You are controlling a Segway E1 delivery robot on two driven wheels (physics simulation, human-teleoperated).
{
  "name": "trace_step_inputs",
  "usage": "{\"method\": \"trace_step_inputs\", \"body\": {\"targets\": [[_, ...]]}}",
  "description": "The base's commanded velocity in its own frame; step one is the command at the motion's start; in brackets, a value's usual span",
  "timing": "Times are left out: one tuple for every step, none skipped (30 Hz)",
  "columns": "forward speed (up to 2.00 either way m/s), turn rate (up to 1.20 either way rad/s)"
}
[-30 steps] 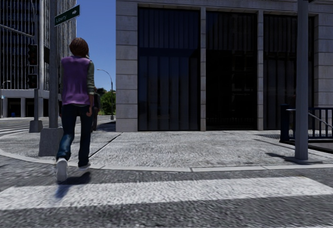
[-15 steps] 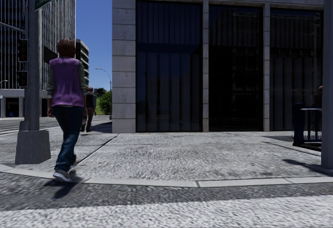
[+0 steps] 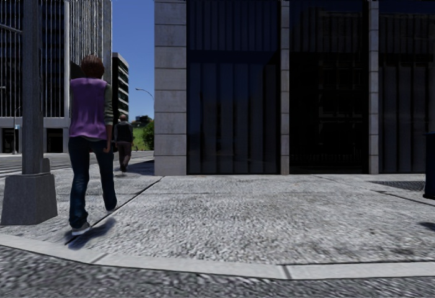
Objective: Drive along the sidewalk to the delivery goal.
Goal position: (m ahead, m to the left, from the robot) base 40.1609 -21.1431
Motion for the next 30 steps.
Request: {"method": "trace_step_inputs", "body": {"targets": [[0.99,0.28],[0.99,0.29],[0.99,0.29],[0.99,0.29],[0.99,0.29],[0.99,0.29],[0.99,0.29],[0.99,0.29],[0.99,0.29],[0.99,0.29],[0.99,0.29],[0.99,0.29],[0.99,0.29],[0.99,0.29],[0.99,0.29],[0.99,0.29],[0.99,0.29],[0.99,0.29],[0.99,0.29],[0.99,0.29],[0.99,0.29],[0.99,0.29],[0.99,0.29],[0.99,0.29],[0.99,0.29],[0.99,0.29],[0.99,0.29],[0.99,0.29],[0.99,0.29],[0.99,0.29]]}}
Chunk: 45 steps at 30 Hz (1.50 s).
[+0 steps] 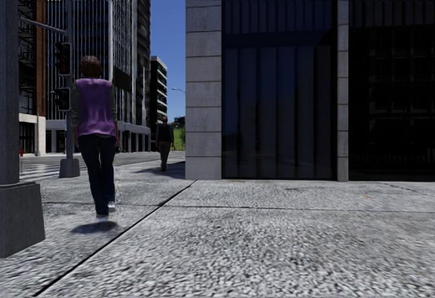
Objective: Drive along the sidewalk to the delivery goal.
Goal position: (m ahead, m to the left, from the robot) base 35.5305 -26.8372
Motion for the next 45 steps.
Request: {"method": "trace_step_inputs", "body": {"targets": [[0.99,0.29],[0.99,0.29],[0.99,0.29],[0.99,0.31],[0.99,0.34],[0.99,0.36],[0.99,0.37],[0.99,0.37],[0.99,0.37],[0.99,0.37],[0.99,0.38],[0.99,0.38],[0.99,0.38],[0.99,0.38],[0.99,0.38],[0.99,0.38],[0.99,0.38],[0.99,0.38],[0.99,0.38],[0.99,0.38],[0.99,0.38],[0.99,0.38],[0.99,0.34],[0.99,0.33],[0.99,0.33],[0.99,0.33],[0.99,0.33],[0.99,0.35],[0.99,0.36],[0.99,0.36],[0.99,0.36],[0.99,0.36],[0.99,0.36],[0.99,0.36],[0.99,0.36],[0.99,0.36],[0.99,0.36],[0.99,0.36],[0.99,0.36],[0.99,0.36],[0.99,0.36],[0.99,0.36],[0.99,0.36],[0.99,0.36],[0.99,0.36]]}}
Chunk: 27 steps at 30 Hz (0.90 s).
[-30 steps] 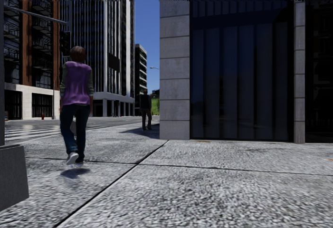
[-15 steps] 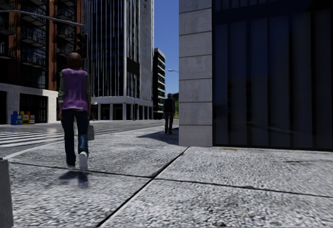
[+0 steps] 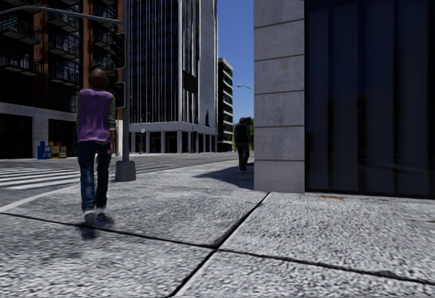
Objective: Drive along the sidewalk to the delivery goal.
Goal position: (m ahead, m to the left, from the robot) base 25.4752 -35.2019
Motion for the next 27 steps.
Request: {"method": "trace_step_inputs", "body": {"targets": [[0.99,0.36],[0.99,0.36],[0.99,0.36],[0.99,0.36],[0.99,0.36],[0.99,0.36],[0.99,0.35],[0.99,0.34],[0.99,0.34],[0.99,0.34],[0.99,0.34],[0.99,0.34],[0.99,0.34],[0.99,0.34],[0.98,0.34],[0.98,0.35],[0.98,0.38],[0.97,0.39],[0.97,0.40],[0.97,0.40],[0.97,0.40],[0.97,0.40],[0.97,0.40],[0.97,0.40],[0.97,0.35],[0.97,0.19],[0.97,0.01]]}}
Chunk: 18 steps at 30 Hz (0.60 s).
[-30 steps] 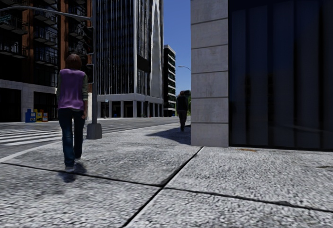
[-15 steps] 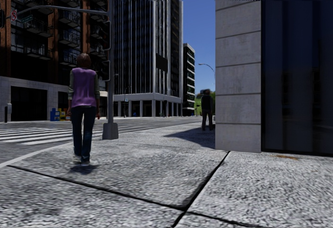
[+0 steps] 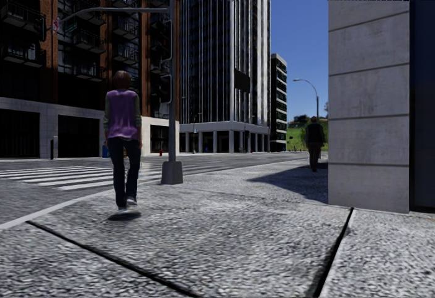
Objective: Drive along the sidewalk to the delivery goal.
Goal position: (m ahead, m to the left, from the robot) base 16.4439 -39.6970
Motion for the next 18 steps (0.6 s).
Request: {"method": "trace_step_inputs", "body": {"targets": [[0.96,0.00],[0.96,0.00],[0.96,0.00],[0.96,0.00],[0.96,0.00],[0.96,0.00],[0.96,0.00],[0.96,0.00],[1.01,0.00],[1.04,0.00],[1.06,0.00],[1.07,0.00],[1.07,0.00],[1.07,0.00],[1.07,0.00],[1.07,0.00],[1.07,0.00],[1.07,0.00]]}}
